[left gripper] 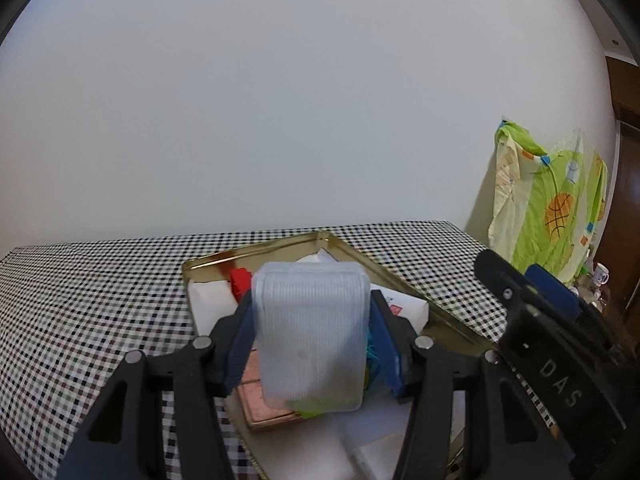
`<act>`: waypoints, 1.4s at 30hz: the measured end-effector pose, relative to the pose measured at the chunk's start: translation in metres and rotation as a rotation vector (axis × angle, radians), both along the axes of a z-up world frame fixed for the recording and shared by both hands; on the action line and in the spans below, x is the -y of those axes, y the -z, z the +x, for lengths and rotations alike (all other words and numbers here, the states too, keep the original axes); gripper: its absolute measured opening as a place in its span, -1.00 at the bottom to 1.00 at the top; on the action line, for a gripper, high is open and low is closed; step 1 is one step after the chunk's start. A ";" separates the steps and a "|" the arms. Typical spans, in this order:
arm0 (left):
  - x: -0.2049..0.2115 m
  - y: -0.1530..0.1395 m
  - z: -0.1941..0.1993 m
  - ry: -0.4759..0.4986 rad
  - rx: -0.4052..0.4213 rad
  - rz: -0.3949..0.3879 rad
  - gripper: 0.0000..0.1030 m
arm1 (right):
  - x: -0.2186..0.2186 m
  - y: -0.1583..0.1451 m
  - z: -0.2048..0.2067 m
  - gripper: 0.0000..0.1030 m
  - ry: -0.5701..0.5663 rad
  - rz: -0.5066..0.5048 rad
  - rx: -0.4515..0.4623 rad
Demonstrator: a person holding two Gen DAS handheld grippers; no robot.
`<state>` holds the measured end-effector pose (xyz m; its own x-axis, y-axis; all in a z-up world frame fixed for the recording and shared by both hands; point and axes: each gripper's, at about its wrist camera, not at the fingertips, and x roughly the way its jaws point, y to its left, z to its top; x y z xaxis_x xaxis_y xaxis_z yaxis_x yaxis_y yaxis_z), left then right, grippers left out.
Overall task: Organize rigid objects
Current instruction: 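Lower the plastic box and plug into the tray and open both tools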
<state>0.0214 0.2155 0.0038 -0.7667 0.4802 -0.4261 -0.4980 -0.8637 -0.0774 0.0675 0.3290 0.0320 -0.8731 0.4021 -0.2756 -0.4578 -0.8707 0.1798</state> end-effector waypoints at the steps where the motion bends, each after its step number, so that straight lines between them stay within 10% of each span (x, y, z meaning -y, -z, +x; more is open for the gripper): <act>1: -0.002 0.000 0.000 0.002 0.001 -0.002 0.05 | -0.001 0.000 0.001 0.27 0.001 0.000 0.001; 42: -0.031 0.029 -0.040 -0.028 0.115 -0.268 0.06 | -0.011 0.012 -0.020 0.27 -0.023 -0.010 0.084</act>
